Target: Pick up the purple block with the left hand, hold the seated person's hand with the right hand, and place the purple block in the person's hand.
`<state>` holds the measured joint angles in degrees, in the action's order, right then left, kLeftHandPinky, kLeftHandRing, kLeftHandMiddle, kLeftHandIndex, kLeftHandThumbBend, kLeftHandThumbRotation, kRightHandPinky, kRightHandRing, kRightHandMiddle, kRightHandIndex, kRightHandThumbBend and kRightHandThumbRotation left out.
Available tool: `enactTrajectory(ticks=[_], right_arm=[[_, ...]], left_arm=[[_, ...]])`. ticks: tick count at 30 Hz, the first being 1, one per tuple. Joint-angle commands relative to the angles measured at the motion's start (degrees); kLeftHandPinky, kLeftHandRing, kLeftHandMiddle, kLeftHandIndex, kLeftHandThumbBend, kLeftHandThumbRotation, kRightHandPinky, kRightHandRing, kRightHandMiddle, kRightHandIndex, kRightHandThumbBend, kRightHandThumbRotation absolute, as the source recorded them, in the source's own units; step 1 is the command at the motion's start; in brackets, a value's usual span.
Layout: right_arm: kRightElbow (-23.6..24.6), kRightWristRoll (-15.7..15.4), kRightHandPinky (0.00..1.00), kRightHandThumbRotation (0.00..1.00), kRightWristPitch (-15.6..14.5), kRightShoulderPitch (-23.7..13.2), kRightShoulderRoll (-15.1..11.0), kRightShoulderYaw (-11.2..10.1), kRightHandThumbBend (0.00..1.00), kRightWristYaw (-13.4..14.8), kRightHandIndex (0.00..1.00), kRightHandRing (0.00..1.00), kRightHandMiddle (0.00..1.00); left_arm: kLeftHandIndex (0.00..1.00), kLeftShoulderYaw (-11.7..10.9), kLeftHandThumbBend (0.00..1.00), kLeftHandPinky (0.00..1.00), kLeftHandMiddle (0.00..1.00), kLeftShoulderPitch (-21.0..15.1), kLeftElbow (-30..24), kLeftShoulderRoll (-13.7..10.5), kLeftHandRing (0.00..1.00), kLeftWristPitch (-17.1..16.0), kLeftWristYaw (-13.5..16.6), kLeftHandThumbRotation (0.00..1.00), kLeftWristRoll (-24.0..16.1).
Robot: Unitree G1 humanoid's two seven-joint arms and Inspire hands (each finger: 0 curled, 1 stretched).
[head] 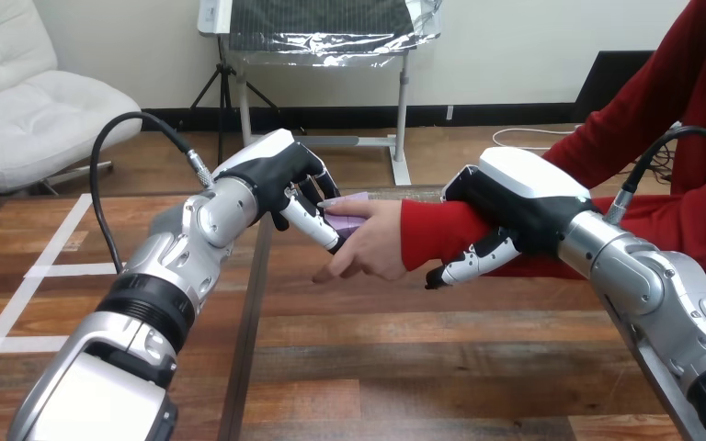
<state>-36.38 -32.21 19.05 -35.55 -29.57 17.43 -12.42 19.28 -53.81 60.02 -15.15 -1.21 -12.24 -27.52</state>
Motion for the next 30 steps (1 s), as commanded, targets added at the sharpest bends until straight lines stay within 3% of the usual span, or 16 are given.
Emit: enactTrajectory(ticks=[1,21,30], right_arm=[[1.4,1.4,0.23,0.26,3.2,-6.0,1.5,-0.3,0.89,0.7,0.31,0.27,0.31],[1.8,1.8,0.23,0.26,1.8,-4.7,0.9,-0.6,0.88,-0.7,0.33,0.27,0.33],[2.4,1.9,0.27,0.29,1.6,-4.2,0.0,-0.6,0.89,-2.3,0.42,0.32,0.39]], left_arm=[[0.46,-0.3,0.72,0.37,0.5,-4.3,-0.8,0.1,0.45,-0.7,0.1,0.0,0.3],[0.44,-0.7,0.72,0.31,0.44,-3.7,-0.9,-0.5,0.39,-1.3,0.0,0.0,0.8],[0.44,-1.1,0.71,0.28,0.43,-3.5,-1.2,-0.8,0.36,-0.8,-1.0,0.0,1.4]])
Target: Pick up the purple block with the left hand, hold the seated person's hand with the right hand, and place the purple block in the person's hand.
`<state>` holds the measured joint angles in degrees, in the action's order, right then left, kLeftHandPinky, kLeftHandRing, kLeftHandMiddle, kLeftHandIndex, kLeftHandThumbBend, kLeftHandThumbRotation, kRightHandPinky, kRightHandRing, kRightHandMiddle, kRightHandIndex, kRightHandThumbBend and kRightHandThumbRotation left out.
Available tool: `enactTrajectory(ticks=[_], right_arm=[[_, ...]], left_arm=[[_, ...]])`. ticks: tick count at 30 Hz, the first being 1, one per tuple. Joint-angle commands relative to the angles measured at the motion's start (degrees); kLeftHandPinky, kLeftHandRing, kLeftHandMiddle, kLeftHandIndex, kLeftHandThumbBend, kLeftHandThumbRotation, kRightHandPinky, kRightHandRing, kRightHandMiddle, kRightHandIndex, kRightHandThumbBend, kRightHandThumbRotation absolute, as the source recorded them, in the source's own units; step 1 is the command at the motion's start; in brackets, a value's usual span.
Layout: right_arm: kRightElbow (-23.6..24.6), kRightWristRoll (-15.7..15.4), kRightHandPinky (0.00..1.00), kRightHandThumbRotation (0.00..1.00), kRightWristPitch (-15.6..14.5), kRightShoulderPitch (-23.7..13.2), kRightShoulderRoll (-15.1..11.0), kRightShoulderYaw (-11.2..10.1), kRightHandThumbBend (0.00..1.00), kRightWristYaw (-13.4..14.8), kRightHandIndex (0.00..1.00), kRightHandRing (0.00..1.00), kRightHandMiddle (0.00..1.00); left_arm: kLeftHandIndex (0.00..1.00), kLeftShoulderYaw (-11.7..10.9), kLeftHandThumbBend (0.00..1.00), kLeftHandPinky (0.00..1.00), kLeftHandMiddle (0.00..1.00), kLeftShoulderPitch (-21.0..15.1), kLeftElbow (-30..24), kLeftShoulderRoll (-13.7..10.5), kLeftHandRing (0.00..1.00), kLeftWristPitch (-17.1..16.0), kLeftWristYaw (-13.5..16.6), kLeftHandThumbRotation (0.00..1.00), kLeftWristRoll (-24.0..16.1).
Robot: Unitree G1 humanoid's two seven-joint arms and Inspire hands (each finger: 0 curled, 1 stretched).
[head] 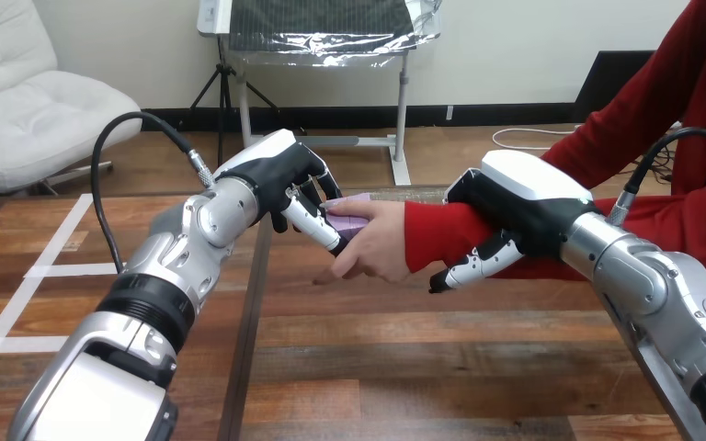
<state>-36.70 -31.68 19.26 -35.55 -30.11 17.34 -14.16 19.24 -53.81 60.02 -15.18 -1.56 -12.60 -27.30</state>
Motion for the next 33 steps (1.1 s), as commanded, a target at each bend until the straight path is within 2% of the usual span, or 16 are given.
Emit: enactTrajectory(ticks=[1,3,6,10,13,23,28,33], right_arm=[[2.8,1.2,0.29,0.3,1.5,-4.2,0.4,-0.4,0.9,-0.6,0.45,0.34,0.42],[2.9,1.0,0.3,0.31,1.6,-4.1,0.3,-0.3,0.9,-0.7,0.46,0.36,0.43],[3.7,-0.3,0.32,0.34,1.3,-4.0,-0.7,0.3,0.91,-1.2,0.49,0.39,0.46],[4.4,-1.3,0.37,0.39,1.2,-3.7,-1.4,0.6,0.91,-1.3,0.56,0.45,0.51],[4.8,-1.9,0.39,0.41,1.2,-3.4,-1.8,0.6,0.92,-1.2,0.58,0.48,0.53],[5.9,-2.5,0.46,0.47,0.2,-2.8,-2.4,0.5,0.94,-2.4,0.64,0.58,0.6],[6.5,-2.6,0.48,0.5,0.0,-2.4,-2.6,0.3,0.95,-2.9,0.66,0.6,0.62],[6.9,-2.3,0.48,0.51,0.0,-2.1,-2.8,0.1,0.95,-3.1,0.67,0.6,0.62]], left_arm=[[0.45,-1.2,0.7,0.29,0.45,-3.6,-1.2,-0.8,0.38,-0.3,-1.0,0.0,1.3],[0.45,-1.2,0.7,0.29,0.47,-3.6,-1.2,-0.8,0.4,-0.2,-1.3,0.0,1.3],[0.48,-1.5,0.7,0.33,0.5,-3.8,-1.2,-1.2,0.44,-0.2,-3.8,0.0,2.0],[0.58,-2.3,0.71,0.44,0.61,-3.8,-1.3,-1.5,0.55,0.0,-5.6,0.0,3.3],[0.63,-3.0,0.72,0.49,0.65,-3.5,-1.7,-1.6,0.6,0.1,-6.2,0.02,4.3],[0.73,-3.4,0.7,0.58,0.74,-3.0,-2.4,-2.2,0.7,0.0,-6.7,0.17,5.0],[0.77,-3.8,0.69,0.6,0.77,-2.4,-3.0,-2.4,0.73,-0.1,-6.2,0.21,5.5],[0.78,-3.7,0.68,0.61,0.8,-2.0,-3.6,-2.7,0.76,-0.6,-5.6,0.21,5.3]])
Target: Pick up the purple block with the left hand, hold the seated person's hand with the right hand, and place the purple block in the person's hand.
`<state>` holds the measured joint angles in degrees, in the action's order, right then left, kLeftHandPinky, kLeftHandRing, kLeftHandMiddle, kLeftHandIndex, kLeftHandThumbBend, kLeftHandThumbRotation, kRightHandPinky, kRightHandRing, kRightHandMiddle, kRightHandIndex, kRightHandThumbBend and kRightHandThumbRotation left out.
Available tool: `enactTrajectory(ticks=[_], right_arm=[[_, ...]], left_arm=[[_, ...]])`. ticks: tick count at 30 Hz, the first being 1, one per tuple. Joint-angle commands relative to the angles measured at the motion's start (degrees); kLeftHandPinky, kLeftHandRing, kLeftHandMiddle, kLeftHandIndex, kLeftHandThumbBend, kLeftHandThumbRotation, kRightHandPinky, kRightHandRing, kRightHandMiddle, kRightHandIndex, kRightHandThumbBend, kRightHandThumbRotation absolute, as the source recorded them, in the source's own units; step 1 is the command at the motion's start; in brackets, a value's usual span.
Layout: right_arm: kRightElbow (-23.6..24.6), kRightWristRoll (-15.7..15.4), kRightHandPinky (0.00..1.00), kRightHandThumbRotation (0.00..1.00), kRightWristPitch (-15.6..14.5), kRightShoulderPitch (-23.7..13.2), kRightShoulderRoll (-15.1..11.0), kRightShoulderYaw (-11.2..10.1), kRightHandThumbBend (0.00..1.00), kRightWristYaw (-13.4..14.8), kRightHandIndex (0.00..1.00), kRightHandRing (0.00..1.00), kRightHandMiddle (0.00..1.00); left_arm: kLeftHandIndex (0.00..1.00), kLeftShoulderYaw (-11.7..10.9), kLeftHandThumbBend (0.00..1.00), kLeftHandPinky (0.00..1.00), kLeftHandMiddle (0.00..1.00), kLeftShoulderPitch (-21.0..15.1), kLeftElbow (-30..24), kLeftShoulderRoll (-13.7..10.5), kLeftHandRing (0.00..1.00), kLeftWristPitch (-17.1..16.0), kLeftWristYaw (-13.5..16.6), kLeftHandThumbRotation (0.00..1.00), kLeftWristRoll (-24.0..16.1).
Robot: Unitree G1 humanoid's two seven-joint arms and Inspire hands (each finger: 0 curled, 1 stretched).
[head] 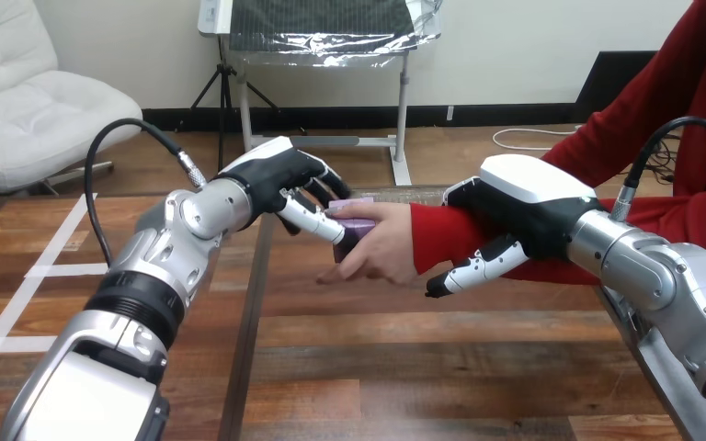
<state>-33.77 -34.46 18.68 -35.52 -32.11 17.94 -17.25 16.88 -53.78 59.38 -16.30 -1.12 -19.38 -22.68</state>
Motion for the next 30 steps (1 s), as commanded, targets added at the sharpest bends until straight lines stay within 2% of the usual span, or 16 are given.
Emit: enactTrajectory(ticks=[1,18,27,30], right_arm=[[4.0,0.5,0.49,0.51,0.7,-2.0,-0.8,-0.6,0.95,0.1,0.67,0.6,0.62],[5.1,1.6,0.48,0.53,1.1,-0.9,-1.3,-1.2,0.97,0.4,0.66,0.59,0.61],[5.9,2.7,0.48,0.56,-0.1,-0.4,-1.5,-1.4,0.99,-1.0,0.66,0.58,0.61],[6.2,3.0,0.48,0.58,-0.6,-0.3,-1.6,-1.4,0.99,-1.8,0.66,0.59,0.62]], left_arm=[[0.78,-1.2,0.68,0.62,0.8,-1.9,-3.2,-1.6,0.76,-1.2,1.4,0.21,0.5],[0.81,-0.5,0.71,0.62,0.85,-0.6,-5.6,-2.7,0.8,-1.4,2.4,0.12,-0.4],[0.81,1.1,0.7,0.64,0.84,-0.4,-6.5,-3.5,0.81,-0.8,3.2,0.15,-2.9],[0.81,1.9,0.7,0.68,0.84,-0.3,-6.8,-3.9,0.82,-0.6,3.6,0.17,-4.4]])
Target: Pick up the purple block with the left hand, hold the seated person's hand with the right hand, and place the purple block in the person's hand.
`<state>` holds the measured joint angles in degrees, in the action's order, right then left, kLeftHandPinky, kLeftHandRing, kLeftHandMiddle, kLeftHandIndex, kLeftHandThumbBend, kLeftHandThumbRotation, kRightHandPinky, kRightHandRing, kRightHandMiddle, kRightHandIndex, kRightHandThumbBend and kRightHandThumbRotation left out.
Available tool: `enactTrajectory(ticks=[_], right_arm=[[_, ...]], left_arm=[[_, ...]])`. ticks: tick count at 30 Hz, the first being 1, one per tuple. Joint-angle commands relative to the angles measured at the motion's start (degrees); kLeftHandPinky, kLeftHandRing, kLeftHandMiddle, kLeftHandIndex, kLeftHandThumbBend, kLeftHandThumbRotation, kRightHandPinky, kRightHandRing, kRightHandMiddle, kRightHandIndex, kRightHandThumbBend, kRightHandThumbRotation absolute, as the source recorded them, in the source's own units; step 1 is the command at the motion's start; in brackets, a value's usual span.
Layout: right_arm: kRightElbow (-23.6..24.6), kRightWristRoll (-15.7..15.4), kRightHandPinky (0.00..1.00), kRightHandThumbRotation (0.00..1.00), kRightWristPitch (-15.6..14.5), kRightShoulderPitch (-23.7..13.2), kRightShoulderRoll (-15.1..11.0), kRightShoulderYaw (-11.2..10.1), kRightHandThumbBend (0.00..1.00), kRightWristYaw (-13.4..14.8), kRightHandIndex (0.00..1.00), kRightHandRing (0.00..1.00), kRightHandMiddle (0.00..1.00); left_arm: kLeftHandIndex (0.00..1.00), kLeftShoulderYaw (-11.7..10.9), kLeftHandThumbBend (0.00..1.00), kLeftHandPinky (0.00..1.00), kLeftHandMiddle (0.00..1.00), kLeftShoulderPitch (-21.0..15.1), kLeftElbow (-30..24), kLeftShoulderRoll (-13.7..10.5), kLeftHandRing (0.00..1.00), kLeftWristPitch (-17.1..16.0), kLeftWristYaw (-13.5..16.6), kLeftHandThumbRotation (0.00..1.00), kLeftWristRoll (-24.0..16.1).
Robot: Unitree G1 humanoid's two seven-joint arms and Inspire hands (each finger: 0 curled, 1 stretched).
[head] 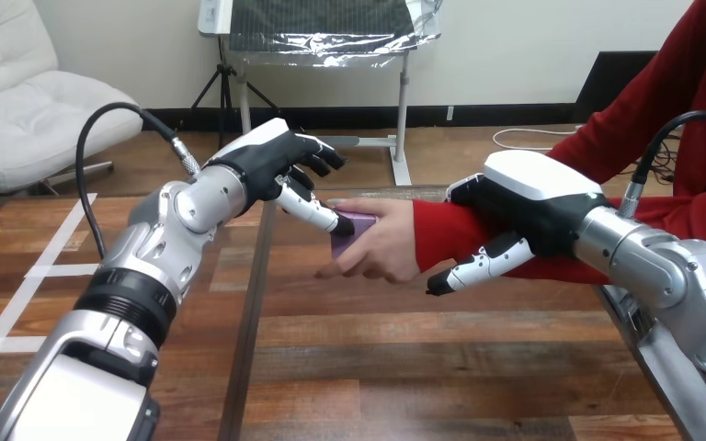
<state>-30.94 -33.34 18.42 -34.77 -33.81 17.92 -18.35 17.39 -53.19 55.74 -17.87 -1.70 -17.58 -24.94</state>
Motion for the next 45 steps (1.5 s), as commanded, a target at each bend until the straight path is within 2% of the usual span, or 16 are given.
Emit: enactTrajectory(ticks=[1,6,17,26,30,37,45], right_arm=[[3.5,2.0,0.5,0.59,-0.6,-1.0,0.1,-1.4,1.0,-1.0,0.67,0.6,0.64],[4.1,2.7,0.53,0.62,-1.5,-0.8,-0.2,-1.3,1.0,-2.6,0.69,0.64,0.66],[5.6,3.4,0.63,0.76,-3.7,-0.4,-0.8,-1.3,1.0,-5.6,0.76,0.74,0.75],[6.4,3.6,0.66,0.82,-3.7,0.3,-1.2,-1.7,1.0,-5.7,0.78,0.76,0.77],[6.7,3.7,0.66,0.84,-3.8,0.6,-1.4,-1.9,1.0,-5.8,0.78,0.77,0.78],[7.5,3.9,0.67,0.87,-4.0,1.2,-1.8,-2.1,1.0,-5.8,0.8,0.77,0.78],[9.2,4.2,0.67,0.89,-4.0,2.4,-2.2,-2.8,1.0,-5.4,0.8,0.77,0.79]], left_arm=[[0.81,1.7,0.71,0.71,0.84,-0.9,-3.2,-2.5,0.83,0.1,2.0,0.19,-2.8],[0.81,3.4,0.72,0.74,0.83,-0.8,-4.1,-3.2,0.83,0.4,3.0,0.23,-6.3],[0.81,2.6,0.75,0.72,0.82,0.3,-4.9,-3.9,0.83,-0.1,2.7,0.25,-7.0],[0.79,2.1,0.72,0.71,0.81,1.6,-6.2,-5.0,0.82,-1.6,2.8,0.34,-6.5],[0.77,0.9,0.71,0.68,0.79,2.9,-7.6,-5.2,0.79,-2.2,3.5,0.34,-5.3],[0.74,-0.9,0.72,0.58,0.74,5.4,-10.6,-5.7,0.7,-3.2,4.6,0.33,-3.1],[0.73,-3.6,0.7,0.54,0.71,9.5,-15.6,-6.1,0.65,-3.4,5.1,0.32,-0.1]])
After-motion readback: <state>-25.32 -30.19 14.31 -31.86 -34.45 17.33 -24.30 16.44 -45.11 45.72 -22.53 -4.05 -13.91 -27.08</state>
